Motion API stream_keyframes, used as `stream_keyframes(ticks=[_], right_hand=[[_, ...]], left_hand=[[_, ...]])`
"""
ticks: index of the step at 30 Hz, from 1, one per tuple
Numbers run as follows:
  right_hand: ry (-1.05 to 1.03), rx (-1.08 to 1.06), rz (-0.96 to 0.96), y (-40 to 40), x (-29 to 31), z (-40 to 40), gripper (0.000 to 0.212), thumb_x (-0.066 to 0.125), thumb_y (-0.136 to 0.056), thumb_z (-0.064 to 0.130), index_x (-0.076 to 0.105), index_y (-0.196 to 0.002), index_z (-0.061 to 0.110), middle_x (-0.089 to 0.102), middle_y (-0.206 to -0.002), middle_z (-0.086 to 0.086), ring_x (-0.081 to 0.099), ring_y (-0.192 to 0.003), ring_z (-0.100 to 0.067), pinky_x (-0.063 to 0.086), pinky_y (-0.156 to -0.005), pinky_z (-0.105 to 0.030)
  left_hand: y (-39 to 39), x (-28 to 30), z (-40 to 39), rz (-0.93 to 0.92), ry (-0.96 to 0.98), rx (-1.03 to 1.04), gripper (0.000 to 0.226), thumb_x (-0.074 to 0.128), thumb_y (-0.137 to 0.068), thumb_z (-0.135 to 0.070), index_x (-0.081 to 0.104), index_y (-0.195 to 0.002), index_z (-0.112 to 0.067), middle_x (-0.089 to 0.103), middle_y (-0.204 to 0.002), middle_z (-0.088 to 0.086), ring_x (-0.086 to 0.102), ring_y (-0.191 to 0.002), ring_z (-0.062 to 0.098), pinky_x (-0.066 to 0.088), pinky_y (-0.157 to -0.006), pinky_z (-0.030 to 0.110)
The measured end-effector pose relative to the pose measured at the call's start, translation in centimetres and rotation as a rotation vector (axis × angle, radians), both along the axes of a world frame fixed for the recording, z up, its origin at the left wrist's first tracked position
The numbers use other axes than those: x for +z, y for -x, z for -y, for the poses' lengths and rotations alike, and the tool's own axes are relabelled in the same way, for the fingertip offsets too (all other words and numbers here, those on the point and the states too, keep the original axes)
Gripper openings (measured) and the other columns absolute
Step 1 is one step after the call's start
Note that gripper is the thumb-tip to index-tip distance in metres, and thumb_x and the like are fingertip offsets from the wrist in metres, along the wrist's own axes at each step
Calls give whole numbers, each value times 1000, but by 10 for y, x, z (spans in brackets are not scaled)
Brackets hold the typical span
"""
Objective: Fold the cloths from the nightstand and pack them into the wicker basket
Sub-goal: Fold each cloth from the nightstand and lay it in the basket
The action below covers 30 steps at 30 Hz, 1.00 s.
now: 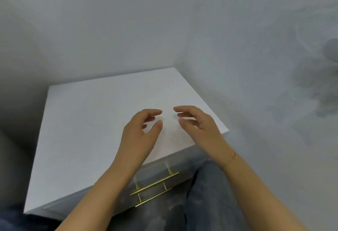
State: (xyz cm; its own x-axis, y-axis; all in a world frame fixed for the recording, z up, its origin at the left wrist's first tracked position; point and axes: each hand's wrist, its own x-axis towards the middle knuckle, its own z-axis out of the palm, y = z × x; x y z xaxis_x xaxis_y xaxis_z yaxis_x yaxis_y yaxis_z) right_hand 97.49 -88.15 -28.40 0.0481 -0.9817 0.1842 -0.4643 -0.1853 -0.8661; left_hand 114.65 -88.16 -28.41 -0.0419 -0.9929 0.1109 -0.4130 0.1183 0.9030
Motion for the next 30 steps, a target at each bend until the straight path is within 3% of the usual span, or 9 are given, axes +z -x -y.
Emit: stream_keyframes(ticks=[3, 6, 10, 12, 16, 19, 22, 30], right_hand=[[-9, 27, 23, -12, -15, 46, 27, 53, -99, 18, 60, -121, 31, 58, -122, 25, 54, -110, 10, 41, -87, -2], [-43, 55, 90, -14, -25, 79, 29, 53, -99, 15, 60, -123, 30, 61, -123, 22, 56, -116, 3, 44, -94, -10], [-92, 29, 185, -13, -21, 104, 31, 54, -98, 9, 63, -121, 27, 64, -121, 18, 57, -118, -3, 46, -96, -16], [-99, -1, 230, -13, -14, 107, 32, 53, -97, 7, 64, -120, 26, 66, -120, 16, 58, -117, -4, 45, -95, -14], [-217, -21, 256, -14, 1, 111, 30, 53, -98, 11, 64, -119, 29, 66, -118, 18, 58, -116, -3, 45, -93, -11], [-310, -36, 255, -15, 17, 109, 29, 52, -98, 17, 62, -120, 33, 64, -118, 24, 57, -116, 1, 44, -91, -8], [-383, -66, 279, -13, 50, 103, 28, 52, -98, 18, 62, -121, 32, 64, -119, 24, 57, -115, 3, 45, -94, -10], [-523, -71, 278, -3, 192, 68, 28, 50, -100, 17, 62, -122, 31, 63, -121, 21, 57, -116, -2, 48, -99, -22]], left_hand=[[-2, -6, 30, -54, -35, 55, 23, 56, -96, -26, 58, -117, -36, 58, -122, -21, 55, -108, -1, 44, -96, 17], [-7, -11, 58, -126, -76, 81, 24, 57, -94, -26, 61, -115, -38, 60, -117, -26, 55, -109, -8, 45, -95, 18], [-11, -11, 86, -390, -171, 206, 23, 56, -95, -23, 66, -111, -36, 66, -112, -25, 57, -109, -9, 44, -85, 8], [-10, -8, 91, -456, -194, 265, 23, 56, -95, -21, 68, -109, -35, 67, -111, -22, 57, -108, -9, 43, -84, 10], [-4, 4, 100, -442, -300, 262, 25, 57, -95, -20, 67, -110, -37, 66, -114, -22, 58, -110, -7, 43, -85, 16], [-2, 20, 103, -372, -380, 238, 24, 58, -94, -26, 63, -113, -40, 64, -115, -26, 56, -107, -11, 45, -78, 7], [1, 55, 99, -348, -455, 245, 24, 58, -93, -31, 62, -116, -37, 63, -116, -26, 55, -104, -14, 43, -70, -2], [4, 204, 66, -370, -474, 236, 25, 57, -96, -23, 61, -116, -38, 63, -116, -27, 56, -108, -11, 43, -80, 0]])
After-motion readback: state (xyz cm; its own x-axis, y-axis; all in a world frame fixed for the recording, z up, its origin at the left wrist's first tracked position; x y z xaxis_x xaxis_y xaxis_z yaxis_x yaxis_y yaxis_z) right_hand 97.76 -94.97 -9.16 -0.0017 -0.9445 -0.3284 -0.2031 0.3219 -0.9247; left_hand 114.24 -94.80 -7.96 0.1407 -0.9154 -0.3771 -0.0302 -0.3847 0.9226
